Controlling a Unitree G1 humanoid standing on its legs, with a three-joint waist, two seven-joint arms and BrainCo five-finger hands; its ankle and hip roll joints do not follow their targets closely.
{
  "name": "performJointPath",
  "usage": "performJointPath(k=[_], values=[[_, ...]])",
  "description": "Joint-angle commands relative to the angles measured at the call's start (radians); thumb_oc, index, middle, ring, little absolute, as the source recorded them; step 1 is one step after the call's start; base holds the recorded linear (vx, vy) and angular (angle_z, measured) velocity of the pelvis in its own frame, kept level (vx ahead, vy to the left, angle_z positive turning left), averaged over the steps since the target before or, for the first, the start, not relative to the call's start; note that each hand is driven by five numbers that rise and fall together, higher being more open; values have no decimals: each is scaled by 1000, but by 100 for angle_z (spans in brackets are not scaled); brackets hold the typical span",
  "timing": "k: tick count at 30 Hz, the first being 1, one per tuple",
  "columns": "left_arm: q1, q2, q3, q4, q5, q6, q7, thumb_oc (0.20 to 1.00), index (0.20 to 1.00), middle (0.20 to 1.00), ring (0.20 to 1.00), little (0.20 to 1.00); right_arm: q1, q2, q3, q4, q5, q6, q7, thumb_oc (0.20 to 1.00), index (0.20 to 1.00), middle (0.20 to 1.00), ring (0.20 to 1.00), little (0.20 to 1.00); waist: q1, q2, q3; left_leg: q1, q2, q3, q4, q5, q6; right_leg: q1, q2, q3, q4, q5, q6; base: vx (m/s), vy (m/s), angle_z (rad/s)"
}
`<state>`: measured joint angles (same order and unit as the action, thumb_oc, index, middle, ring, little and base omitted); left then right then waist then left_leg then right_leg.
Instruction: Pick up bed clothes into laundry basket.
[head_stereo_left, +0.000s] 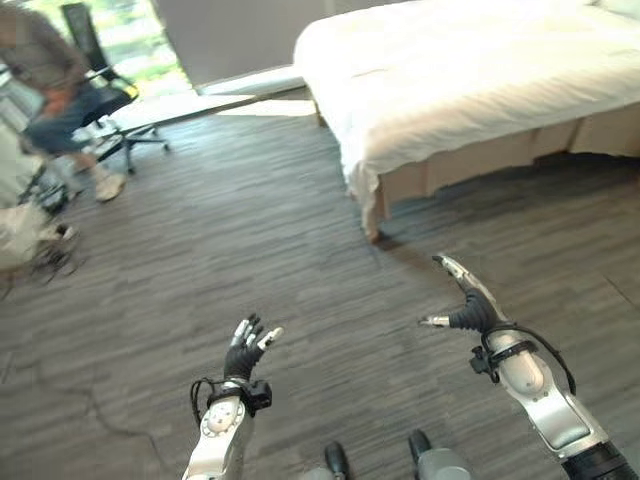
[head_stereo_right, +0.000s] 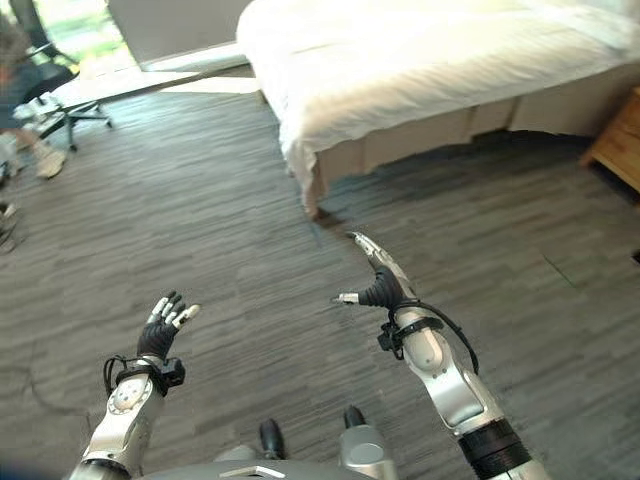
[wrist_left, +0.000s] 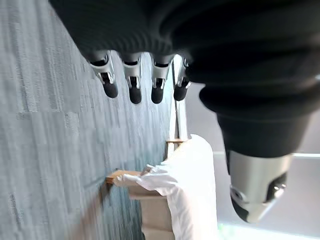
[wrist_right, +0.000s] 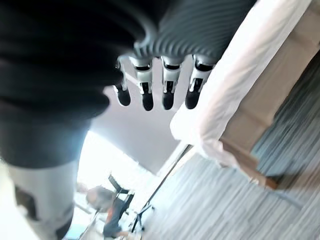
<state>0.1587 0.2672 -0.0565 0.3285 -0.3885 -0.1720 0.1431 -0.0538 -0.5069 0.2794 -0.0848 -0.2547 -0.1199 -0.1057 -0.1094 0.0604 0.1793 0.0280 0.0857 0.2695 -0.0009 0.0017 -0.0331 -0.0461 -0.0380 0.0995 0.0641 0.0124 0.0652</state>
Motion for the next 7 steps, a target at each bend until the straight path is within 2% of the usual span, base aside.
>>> performJointPath(k=[1, 7], values=[[-38, 50, 28, -35, 10, -32, -33, 1000, 1000, 1000, 1000, 1000, 3, 43, -7, -65, 40, -23, 6, 1000, 1000, 1000, 1000, 1000, -20, -70, -21, -14, -58, -29, 78, -174, 7, 93, -53, 29, -151, -26, 23, 124, -15, 0], [-37, 68, 23, -54, 40, -43, -45, 1000, 1000, 1000, 1000, 1000, 59, 70, -36, -56, 79, -23, 17, 1000, 1000, 1000, 1000, 1000, -26, -77, -62, 60, -52, -7, -37, -146, 13, 85, -44, 13, -151, -35, 26, 86, -9, 14]])
